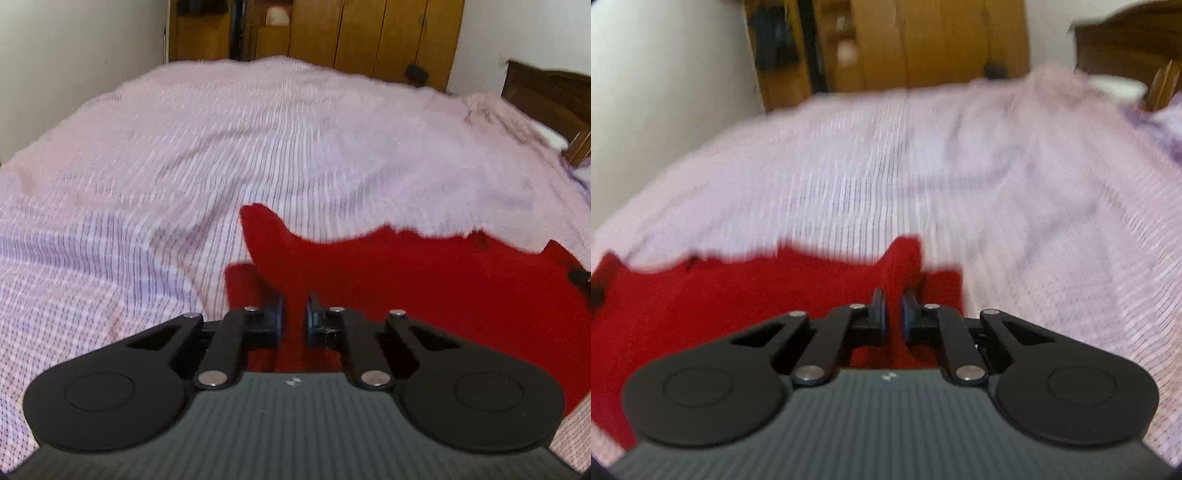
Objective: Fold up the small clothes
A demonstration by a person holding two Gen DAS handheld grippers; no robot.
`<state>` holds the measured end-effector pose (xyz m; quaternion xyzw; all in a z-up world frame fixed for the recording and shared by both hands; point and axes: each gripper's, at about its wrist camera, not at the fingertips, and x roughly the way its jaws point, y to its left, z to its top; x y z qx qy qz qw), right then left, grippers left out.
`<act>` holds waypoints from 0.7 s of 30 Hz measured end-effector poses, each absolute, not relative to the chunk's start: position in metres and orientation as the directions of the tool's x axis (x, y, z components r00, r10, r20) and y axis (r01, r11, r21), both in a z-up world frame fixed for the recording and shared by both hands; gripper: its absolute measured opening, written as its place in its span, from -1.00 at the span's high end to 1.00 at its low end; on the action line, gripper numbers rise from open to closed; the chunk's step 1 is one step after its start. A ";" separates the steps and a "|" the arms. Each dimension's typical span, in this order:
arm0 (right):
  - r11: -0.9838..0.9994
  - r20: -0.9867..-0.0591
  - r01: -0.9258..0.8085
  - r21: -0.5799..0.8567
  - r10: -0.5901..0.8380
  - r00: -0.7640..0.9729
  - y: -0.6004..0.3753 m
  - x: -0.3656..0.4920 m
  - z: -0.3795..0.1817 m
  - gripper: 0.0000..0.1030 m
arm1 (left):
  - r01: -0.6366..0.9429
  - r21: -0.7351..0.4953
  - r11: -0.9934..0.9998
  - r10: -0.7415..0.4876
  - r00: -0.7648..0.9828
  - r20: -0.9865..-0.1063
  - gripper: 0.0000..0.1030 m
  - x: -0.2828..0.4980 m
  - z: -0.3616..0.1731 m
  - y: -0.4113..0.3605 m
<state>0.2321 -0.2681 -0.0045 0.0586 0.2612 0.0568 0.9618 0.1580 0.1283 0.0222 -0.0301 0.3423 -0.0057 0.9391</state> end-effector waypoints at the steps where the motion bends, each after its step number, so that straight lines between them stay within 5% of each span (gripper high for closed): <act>1: 0.989 -0.437 -0.070 0.128 0.120 0.892 -0.268 0.223 0.004 0.79 | -0.014 -0.046 0.999 -0.018 0.785 -0.619 0.74 0.156 0.027 0.126; 4: 0.992 -0.353 -0.056 0.116 0.094 0.931 -0.268 0.213 0.019 0.79 | -0.011 0.001 1.000 0.010 0.824 -0.567 0.74 0.156 0.033 0.120; 12: 0.991 -0.584 0.010 0.133 0.070 0.809 -0.276 0.252 -0.034 0.74 | -0.083 0.034 0.996 0.085 0.745 -0.661 0.55 0.185 0.000 0.122; 21: 0.989 -0.575 0.020 0.144 0.067 0.816 -0.277 0.247 -0.031 0.59 | -0.075 0.054 0.996 0.092 0.743 -0.663 0.37 0.171 0.007 0.128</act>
